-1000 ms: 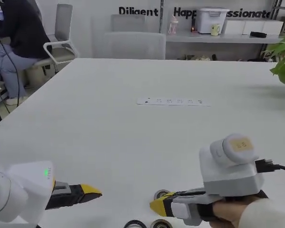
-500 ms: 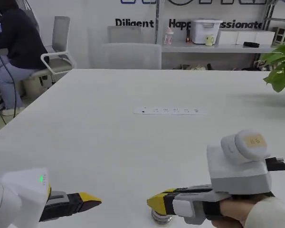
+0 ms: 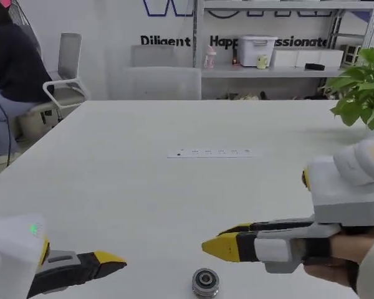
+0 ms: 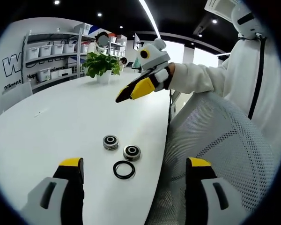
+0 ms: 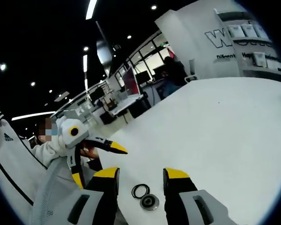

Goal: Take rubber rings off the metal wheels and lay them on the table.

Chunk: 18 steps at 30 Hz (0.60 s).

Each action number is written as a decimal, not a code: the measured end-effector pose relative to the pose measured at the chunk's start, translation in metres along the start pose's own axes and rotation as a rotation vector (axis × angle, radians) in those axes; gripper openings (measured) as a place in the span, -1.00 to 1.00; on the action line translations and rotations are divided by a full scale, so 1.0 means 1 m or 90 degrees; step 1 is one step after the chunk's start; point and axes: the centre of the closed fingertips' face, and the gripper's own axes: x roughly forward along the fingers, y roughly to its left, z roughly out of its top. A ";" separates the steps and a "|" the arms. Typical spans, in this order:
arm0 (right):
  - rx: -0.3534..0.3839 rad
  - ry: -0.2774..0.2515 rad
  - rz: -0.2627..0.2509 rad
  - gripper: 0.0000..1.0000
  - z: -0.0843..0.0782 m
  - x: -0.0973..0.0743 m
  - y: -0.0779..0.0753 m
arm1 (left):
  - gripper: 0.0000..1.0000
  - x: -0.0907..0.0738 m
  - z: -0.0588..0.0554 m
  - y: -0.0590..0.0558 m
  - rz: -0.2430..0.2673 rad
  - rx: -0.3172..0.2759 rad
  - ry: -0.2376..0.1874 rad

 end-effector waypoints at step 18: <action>-0.063 0.054 -0.061 0.47 -0.052 -0.051 0.000 | 0.84 -0.025 -0.011 -0.005 0.046 -0.012 0.017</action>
